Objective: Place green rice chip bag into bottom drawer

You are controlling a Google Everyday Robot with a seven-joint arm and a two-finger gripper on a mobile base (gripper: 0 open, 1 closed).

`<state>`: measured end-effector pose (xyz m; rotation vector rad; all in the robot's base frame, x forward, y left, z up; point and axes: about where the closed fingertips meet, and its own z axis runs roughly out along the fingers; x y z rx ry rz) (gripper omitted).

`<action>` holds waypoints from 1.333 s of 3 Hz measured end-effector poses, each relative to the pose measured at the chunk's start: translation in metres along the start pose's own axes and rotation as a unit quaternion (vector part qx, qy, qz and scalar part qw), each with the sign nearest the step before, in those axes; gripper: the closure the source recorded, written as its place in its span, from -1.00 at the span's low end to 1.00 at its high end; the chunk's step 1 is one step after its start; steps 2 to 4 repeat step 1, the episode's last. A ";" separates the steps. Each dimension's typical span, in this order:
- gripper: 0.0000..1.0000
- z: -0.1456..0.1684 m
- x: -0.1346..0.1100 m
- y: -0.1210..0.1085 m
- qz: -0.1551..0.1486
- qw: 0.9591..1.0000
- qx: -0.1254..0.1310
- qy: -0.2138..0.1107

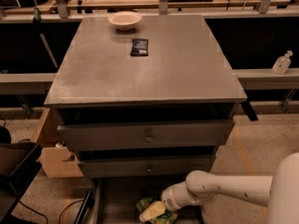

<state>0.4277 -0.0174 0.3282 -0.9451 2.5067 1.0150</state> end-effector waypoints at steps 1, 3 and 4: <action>-1.00 0.000 0.000 0.000 0.000 1.000 0.000 0.000; -1.00 0.000 0.000 0.000 0.000 1.000 0.000 0.000; -1.00 0.000 0.000 0.000 0.000 1.000 0.000 0.000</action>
Offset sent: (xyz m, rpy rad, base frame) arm 0.0000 0.0000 0.0000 0.0000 0.0000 0.0000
